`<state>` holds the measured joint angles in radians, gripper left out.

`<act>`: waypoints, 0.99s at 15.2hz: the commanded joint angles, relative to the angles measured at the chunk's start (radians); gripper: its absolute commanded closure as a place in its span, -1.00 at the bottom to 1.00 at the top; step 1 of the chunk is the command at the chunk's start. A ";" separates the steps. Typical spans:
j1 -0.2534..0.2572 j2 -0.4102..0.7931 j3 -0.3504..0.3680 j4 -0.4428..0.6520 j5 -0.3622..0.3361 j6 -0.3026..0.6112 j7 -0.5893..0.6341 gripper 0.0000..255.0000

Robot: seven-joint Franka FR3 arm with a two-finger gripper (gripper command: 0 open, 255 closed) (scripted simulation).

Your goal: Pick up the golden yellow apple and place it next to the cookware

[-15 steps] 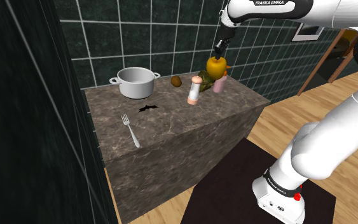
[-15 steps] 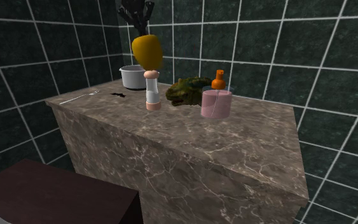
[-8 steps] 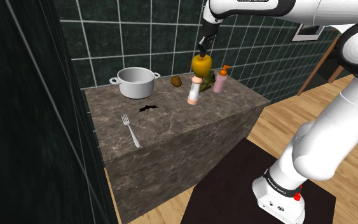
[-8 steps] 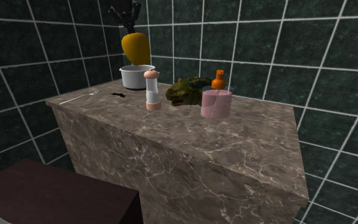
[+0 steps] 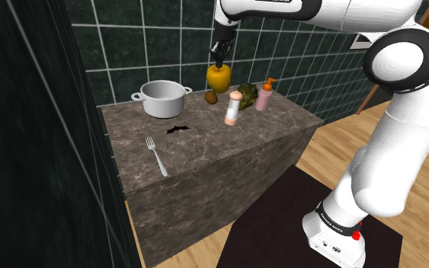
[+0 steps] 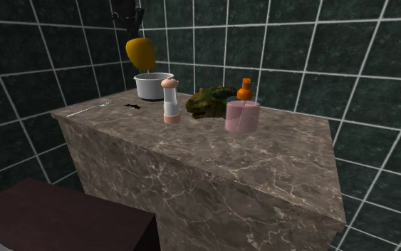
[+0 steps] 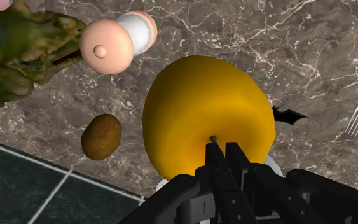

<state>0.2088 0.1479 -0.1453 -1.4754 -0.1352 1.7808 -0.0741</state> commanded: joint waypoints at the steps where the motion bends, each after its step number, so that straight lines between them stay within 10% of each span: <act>1: 0.020 0.057 0.015 0.077 0.000 -0.026 0.034 1.00; 15: 0.039 0.092 0.026 -0.034 -0.008 0.115 0.086 1.00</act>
<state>0.2479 0.2409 -0.1187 -1.4955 -0.1426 1.8814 0.0109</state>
